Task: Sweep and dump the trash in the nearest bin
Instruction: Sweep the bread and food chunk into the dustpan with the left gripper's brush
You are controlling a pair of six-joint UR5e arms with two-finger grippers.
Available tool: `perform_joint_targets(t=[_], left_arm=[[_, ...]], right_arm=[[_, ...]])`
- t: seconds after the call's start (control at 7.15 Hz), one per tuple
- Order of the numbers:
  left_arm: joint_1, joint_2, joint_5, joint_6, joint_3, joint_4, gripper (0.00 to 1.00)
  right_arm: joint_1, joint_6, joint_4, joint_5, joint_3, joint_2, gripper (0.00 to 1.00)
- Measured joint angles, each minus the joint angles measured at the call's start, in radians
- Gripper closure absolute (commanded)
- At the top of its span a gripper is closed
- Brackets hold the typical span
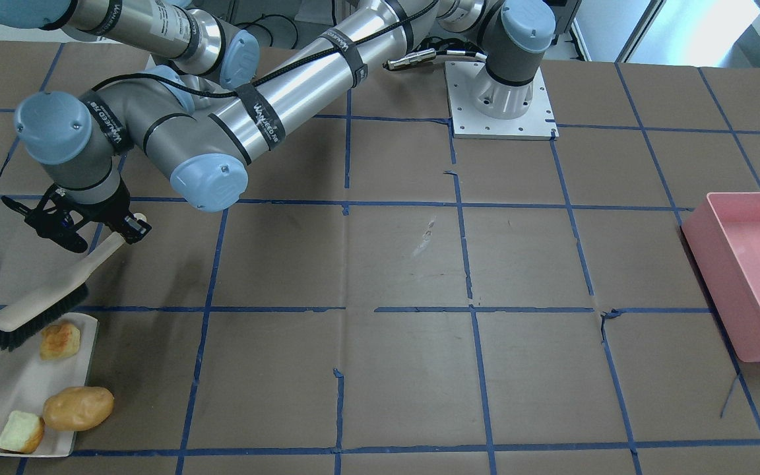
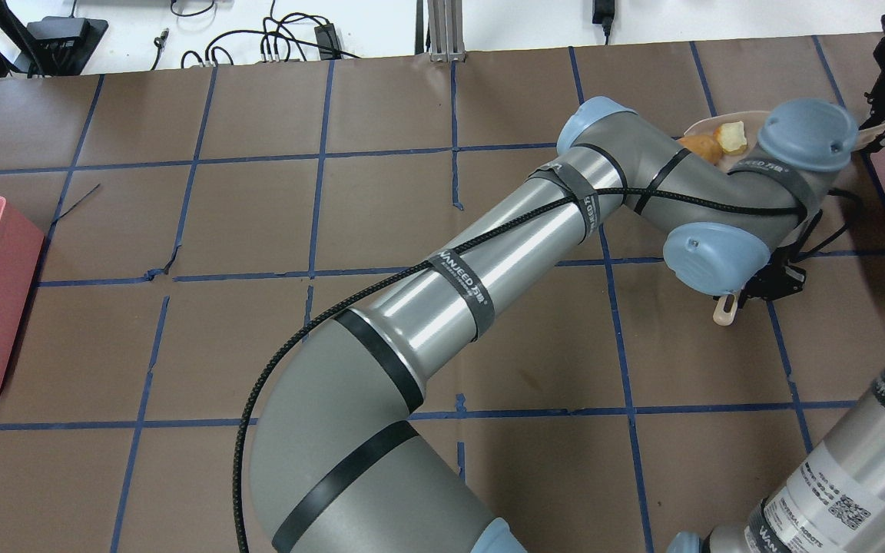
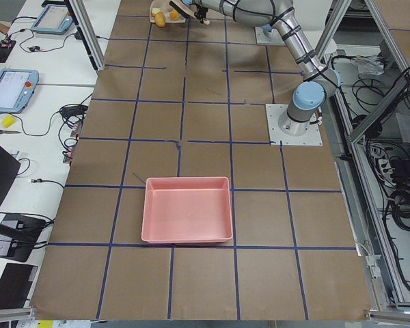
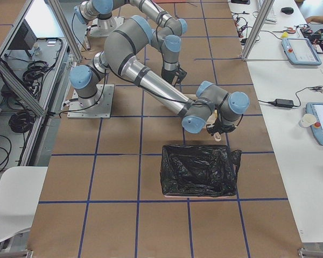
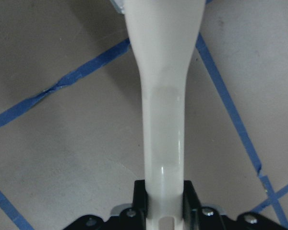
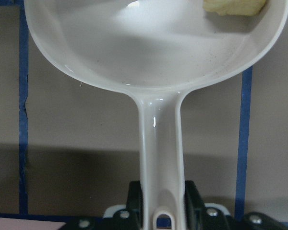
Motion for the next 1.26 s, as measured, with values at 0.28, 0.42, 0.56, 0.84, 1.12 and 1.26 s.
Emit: perform_joint_targets(t=[0.28,0.42,0.56,0.84,1.12,1.26], left_arm=[[0.049,0.028,-0.094,-0.08,-0.01,-0.029,0.95],[0.099,0.028,-0.158,-0.129,-0.02,-0.034,0.96],[0.142,0.017,-0.21,-0.196,-0.028,-0.035,0.96],[0.176,-0.016,-0.251,-0.313,-0.028,-0.032,0.97],[0.186,-0.041,-0.251,-0.408,-0.023,-0.031,0.96],[0.186,-0.052,-0.247,-0.443,-0.022,-0.031,0.96]], right_arm=[[0.0,0.0,0.0,0.001,0.0,0.0,1.0],[0.0,0.0,0.0,0.001,0.0,0.0,1.0],[0.0,0.0,0.0,0.001,0.001,0.001,1.0],[0.0,0.005,0.005,0.001,0.002,0.002,1.0],[0.001,0.01,0.012,0.002,0.004,0.002,1.0],[0.001,0.011,0.014,0.003,0.004,0.002,1.0]])
